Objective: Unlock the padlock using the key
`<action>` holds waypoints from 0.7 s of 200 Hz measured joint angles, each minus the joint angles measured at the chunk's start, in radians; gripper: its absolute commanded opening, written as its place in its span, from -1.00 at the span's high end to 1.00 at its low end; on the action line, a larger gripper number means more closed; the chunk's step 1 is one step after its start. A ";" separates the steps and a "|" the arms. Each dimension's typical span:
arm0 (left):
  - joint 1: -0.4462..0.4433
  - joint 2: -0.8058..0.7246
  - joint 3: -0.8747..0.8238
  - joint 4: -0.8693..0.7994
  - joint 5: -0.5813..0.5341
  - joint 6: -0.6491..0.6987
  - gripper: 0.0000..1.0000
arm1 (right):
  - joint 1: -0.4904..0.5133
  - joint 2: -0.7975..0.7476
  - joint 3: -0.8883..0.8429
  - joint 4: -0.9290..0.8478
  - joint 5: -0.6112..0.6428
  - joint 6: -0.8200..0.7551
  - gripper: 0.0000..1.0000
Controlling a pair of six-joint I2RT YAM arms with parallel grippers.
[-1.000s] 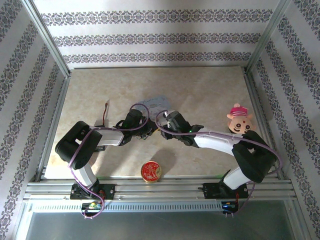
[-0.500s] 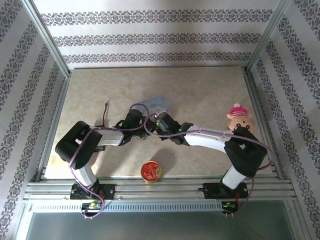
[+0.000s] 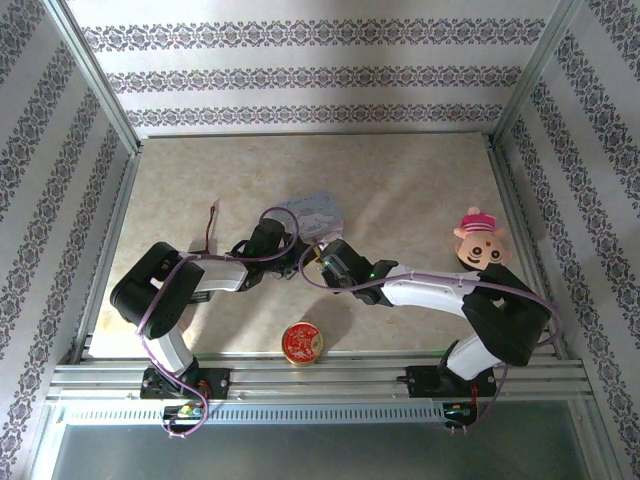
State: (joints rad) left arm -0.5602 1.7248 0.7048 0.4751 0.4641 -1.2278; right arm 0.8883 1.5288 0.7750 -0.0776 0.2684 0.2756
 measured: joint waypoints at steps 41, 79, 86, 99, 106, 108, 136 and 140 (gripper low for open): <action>0.000 0.000 0.000 0.003 0.003 -0.008 1.00 | 0.028 0.013 0.006 0.024 0.013 -0.032 0.47; 0.000 0.000 0.000 0.003 0.004 -0.009 1.00 | 0.053 0.094 0.048 0.027 0.042 -0.066 0.47; 0.000 0.000 0.000 0.003 0.004 -0.009 1.00 | 0.054 0.106 0.054 0.028 0.049 -0.069 0.48; 0.000 0.000 0.000 0.003 0.003 -0.008 1.00 | 0.057 0.122 0.062 0.031 0.066 -0.072 0.49; 0.000 0.000 0.000 0.003 0.004 -0.008 1.00 | 0.057 0.126 0.066 0.032 0.076 -0.074 0.50; 0.000 0.000 0.000 0.003 0.004 -0.008 1.00 | 0.057 0.127 0.068 0.032 0.079 -0.075 0.50; 0.000 -0.001 0.000 0.003 0.004 -0.008 1.00 | 0.057 0.139 0.076 0.043 0.108 -0.089 0.54; 0.000 -0.001 0.000 0.003 0.004 -0.008 1.00 | 0.057 0.141 0.076 0.045 0.110 -0.090 0.55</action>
State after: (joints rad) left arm -0.5602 1.7241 0.7048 0.4782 0.4683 -1.2362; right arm 0.9455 1.6699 0.8513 -0.0322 0.3782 0.1856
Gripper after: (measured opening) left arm 0.045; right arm 0.233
